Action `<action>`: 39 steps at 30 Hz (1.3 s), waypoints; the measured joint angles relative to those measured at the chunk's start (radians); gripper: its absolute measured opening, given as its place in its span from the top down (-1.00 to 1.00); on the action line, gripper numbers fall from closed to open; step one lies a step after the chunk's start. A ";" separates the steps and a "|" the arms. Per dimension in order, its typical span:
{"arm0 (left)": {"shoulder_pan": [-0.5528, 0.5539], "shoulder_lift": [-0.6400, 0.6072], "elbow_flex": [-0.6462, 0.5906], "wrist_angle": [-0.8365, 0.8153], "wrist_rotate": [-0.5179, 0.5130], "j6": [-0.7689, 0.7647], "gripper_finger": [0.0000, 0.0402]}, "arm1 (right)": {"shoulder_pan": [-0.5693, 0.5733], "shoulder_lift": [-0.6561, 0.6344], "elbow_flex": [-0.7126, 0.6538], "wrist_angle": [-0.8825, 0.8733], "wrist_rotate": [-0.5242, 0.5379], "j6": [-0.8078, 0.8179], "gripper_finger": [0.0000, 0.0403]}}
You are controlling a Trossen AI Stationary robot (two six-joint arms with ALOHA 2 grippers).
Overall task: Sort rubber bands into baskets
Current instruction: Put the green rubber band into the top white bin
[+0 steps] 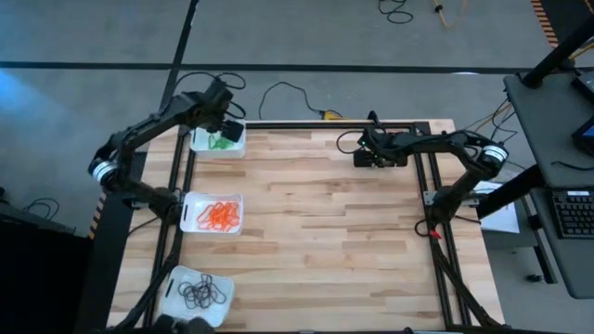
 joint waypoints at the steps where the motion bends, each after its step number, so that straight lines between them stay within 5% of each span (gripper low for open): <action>1: -0.007 -0.027 -0.007 0.005 0.007 -0.015 -0.07 | -0.002 0.018 0.002 0.001 0.010 0.010 -0.03; 6: -0.060 -0.138 -0.043 0.013 0.007 -0.041 -0.09 | -0.004 0.105 0.001 -0.004 0.018 -0.015 0.14; 15: -0.239 -0.345 -0.153 0.243 0.172 -0.073 -0.09 | 0.004 0.151 0.005 -0.049 0.039 -0.116 0.91; 24: -0.420 -0.435 -0.235 0.485 0.184 -0.043 -0.09 | 0.187 0.094 0.151 -0.140 0.063 -0.300 0.96; 39: -0.486 -0.355 -0.350 0.629 0.181 -0.021 -0.09 | 0.494 0.159 0.187 0.401 -0.090 -0.466 0.94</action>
